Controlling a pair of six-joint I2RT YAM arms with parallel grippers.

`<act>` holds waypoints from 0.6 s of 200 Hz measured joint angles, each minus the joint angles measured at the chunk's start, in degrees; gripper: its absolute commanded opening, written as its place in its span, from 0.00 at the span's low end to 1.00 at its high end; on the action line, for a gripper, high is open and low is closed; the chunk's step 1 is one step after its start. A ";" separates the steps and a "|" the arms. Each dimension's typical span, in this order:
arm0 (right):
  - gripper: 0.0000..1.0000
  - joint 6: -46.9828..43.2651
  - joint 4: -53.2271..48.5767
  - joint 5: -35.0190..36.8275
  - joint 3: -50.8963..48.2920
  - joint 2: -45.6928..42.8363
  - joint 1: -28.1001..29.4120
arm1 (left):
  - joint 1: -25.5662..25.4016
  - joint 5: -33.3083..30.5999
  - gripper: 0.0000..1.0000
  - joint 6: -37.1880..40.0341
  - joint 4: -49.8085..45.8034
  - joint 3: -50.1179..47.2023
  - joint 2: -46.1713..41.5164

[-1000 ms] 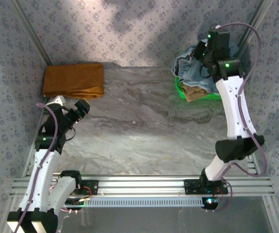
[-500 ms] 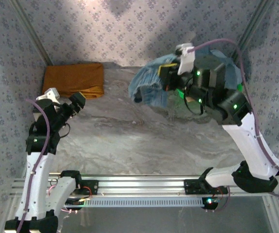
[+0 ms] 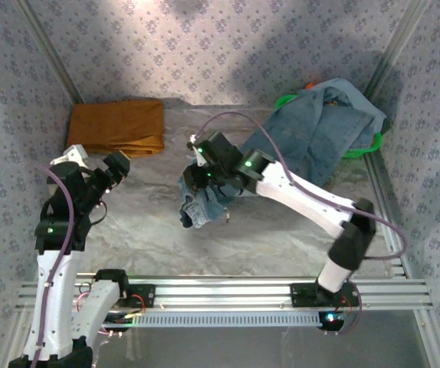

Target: Fold and stack the trousers

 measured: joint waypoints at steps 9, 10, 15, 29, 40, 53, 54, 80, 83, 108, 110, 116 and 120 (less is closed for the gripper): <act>0.57 0.00 0.61 -2.45 1.95 3.17 -1.18 | 0.00 0.02 0.97 0.02 -0.02 -0.28 0.00; 0.58 -0.02 0.66 -2.58 2.05 3.37 -1.27 | 0.00 0.02 0.97 0.02 0.00 -0.33 0.00; 0.61 0.26 0.98 -3.63 2.69 4.50 -1.95 | 0.00 0.07 0.97 0.02 -0.02 -0.66 0.00; 0.68 0.39 0.94 -5.53 2.82 5.16 -3.67 | 0.00 0.76 0.96 0.09 -0.02 -2.14 0.00; 0.71 0.70 1.11 -6.08 2.69 4.20 -5.42 | -0.11 1.90 0.96 0.50 0.00 -3.48 0.15; 0.76 0.66 1.29 -5.99 1.25 1.55 -8.17 | -1.05 2.82 0.98 1.05 -0.11 -4.68 1.05; 0.76 0.66 1.31 -6.01 1.11 1.33 -8.35 | -1.27 2.89 0.98 1.14 -0.09 -4.81 1.20; 0.88 0.07 0.87 -1.62 -5.90 -7.72 -16.24 | -8.66 1.95 1.00 2.49 0.31 -6.43 4.31; 0.89 -0.20 0.92 -0.98 -6.88 -8.76 -17.27 | -9.81 1.18 1.00 2.71 0.35 -6.60 4.79; 1.00 0.76 0.07 3.87 -17.25 -16.94 -27.56 | -21.99 -3.56 0.99 3.32 0.90 -8.13 9.79; 1.00 0.61 0.09 4.00 -17.90 -17.31 -28.30 | -22.97 -3.98 0.99 3.32 0.96 -8.26 10.21; 1.00 0.87 0.11 4.55 -20.76 -18.67 -31.36 | -25.22 -5.03 1.00 3.26 1.31 -8.66 11.41; 1.00 0.98 0.04 4.66 -22.36 -19.21 -33.03 | -26.43 -5.60 1.00 3.17 1.55 -8.98 12.09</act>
